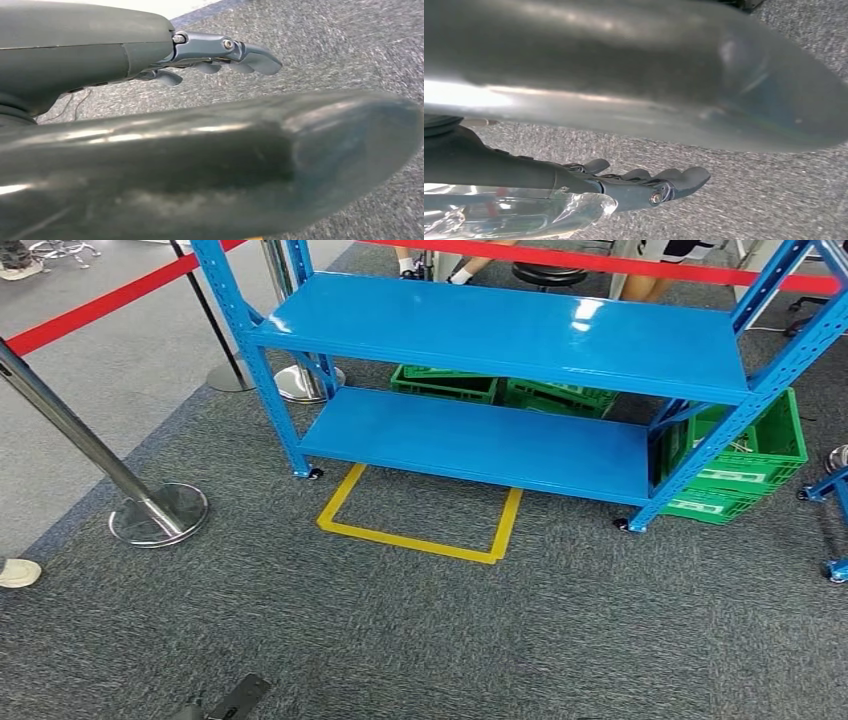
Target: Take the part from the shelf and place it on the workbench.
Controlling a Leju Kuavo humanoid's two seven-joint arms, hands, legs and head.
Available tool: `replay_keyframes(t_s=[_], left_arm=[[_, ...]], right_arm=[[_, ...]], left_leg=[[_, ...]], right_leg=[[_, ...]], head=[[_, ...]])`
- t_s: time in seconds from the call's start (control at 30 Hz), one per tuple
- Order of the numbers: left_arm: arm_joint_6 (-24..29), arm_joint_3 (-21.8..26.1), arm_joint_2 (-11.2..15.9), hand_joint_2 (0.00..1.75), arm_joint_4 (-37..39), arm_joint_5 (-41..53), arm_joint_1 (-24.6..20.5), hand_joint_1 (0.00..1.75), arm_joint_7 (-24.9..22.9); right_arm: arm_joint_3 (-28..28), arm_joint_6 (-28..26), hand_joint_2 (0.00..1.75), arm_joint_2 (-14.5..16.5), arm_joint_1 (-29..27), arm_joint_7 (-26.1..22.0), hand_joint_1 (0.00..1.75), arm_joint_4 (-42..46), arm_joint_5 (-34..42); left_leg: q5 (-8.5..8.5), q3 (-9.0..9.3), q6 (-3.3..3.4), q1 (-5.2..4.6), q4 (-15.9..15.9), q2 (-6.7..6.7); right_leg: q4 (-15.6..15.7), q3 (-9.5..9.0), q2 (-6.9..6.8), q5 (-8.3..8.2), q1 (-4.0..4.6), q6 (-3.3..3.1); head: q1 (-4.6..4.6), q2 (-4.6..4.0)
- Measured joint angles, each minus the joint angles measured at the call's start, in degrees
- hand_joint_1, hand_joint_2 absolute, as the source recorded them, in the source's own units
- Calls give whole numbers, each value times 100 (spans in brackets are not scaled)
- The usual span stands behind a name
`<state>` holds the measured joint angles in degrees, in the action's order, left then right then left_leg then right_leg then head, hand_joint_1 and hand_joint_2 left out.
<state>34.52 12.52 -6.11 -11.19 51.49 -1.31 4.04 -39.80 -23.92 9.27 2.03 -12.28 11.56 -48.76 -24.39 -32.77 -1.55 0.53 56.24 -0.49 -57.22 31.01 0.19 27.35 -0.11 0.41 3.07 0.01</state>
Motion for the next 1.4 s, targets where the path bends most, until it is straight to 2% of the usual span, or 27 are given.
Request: replay_keyframes(t_s=[0.13,0.2,0.37,0.73,0.8,0.87,0.9,0.97,1.03,1.07,1.1,1.13,1.17,1.2,1.23,1.27,1.3,1.33,1.37,1.4], left_arm=[[140,14,-2,0,0,-30,2,0,110],[208,51,-2,0,0,-103,1,0,212],[391,213,-2,0,0,-240,2,0,399],[444,261,-1,0,0,-140,2,0,391],[383,292,2,0,0,-204,1,0,351],[341,331,1,0,0,-257,3,0,321],[334,350,-2,0,0,-270,4,0,309],[332,390,-7,0,0,-288,7,0,301],[332,427,-5,0,0,-311,12,0,298],[332,444,-7,0,0,-327,23,0,299],[333,461,-8,0,0,-340,37,0,300],[334,479,-9,0,0,-349,50,0,302],[338,500,-6,0,0,-351,60,0,303],[343,521,12,0,0,-352,60,0,304],[351,537,24,0,0,-352,58,0,305],[360,551,36,0,0,-352,54,0,307],[369,560,42,0,0,-352,49,0,308],[382,564,33,0,0,-351,40,0,308],[398,567,29,0,0,-351,23,0,306],[425,569,25,0,0,-339,1,0,284]], right_arm=[[-5,1,0,0,-3,-31,0,0,11],[-8,1,0,1,-4,-41,0,0,20],[-38,-2,0,1,-8,-66,0,0,46],[-109,-1,0,1,-7,-87,0,0,29],[-110,-2,0,5,-9,-86,0,0,15],[-114,-3,0,9,-14,-84,0,0,6],[-117,-3,0,9,-10,-84,0,0,4],[-127,-3,0,9,3,-85,0,0,2],[-138,-3,0,9,-4,-86,0,0,1],[-144,-4,0,8,-16,-85,0,0,0],[-148,-6,0,8,-26,-85,0,0,-1],[-151,-8,0,7,-32,-84,0,0,-2],[-154,-8,0,10,-36,-83,0,-3,-2],[-156,-6,0,22,-35,-80,0,-12,-2],[-156,-5,0,31,-31,-76,0,-22,-2],[-158,-4,0,41,-37,-68,0,-31,-1],[-160,-5,0,47,-42,-61,0,-38,-1],[-162,-8,0,44,-53,-54,0,-37,0],[-165,-9,0,44,-68,-48,0,-36,1],[-168,-12,0,44,-76,-43,0,-36,2]], left_leg=[[-4,-1,29,-9,7,1],[-2,-1,36,-12,8,1],[4,0,42,-6,7,1],[8,0,36,7,6,1],[-53,-10,84,1,-17,-5],[-115,69,185,6,-86,-31],[-130,131,230,13,-117,-44],[-154,208,255,28,-150,-48],[-192,241,220,49,-146,-55],[-216,266,185,72,-142,-59],[-248,305,137,108,-136,-63],[-290,352,76,153,-122,-66],[-344,395,0,189,-98,-68],[-404,424,-76,217,-59,-71],[-462,429,-142,220,-27,-73],[-510,435,-191,215,-3,-74],[-533,450,-224,214,9,-75],[-512,454,-248,211,30,-76],[-429,409,-264,220,142,-61],[-315,264,-274,218,384,-36]], right_leg=[[35,-15,1,-18,-16,133],[38,-16,1,-19,-23,173],[36,-17,1,-19,-17,178],[17,-16,1,-17,0,174],[-20,-53,-5,-70,-20,223],[-174,-5,-16,-101,-43,292],[-337,94,-17,-50,-46,305],[-898,441,-3,219,-58,289],[-1521,845,4,484,-85,300],[-1639,950,3,484,-106,323],[-1553,948,1,365,-137,366],[-1273,841,0,152,-182,431],[-939,692,17,-40,-232,536],[-641,568,50,-112,-270,606],[-466,478,90,-95,-294,591],[-414,445,124,-17,-300,540],[-417,431,136,62,-289,432],[-445,401,133,75,-278,333],[-450,363,121,74,-268,297],[-435,305,107,87,-253,264]], head=[[0,-1],[1,0],[2,0],[2,0],[1,-1],[-10,0],[-29,1],[-93,0],[-126,-1],[-126,-1],[-127,-1],[-128,-1],[-135,-1],[-169,-1],[-185,-1],[-176,-1],[-154,-1],[-99,0],[-51,0],[-20,1]])
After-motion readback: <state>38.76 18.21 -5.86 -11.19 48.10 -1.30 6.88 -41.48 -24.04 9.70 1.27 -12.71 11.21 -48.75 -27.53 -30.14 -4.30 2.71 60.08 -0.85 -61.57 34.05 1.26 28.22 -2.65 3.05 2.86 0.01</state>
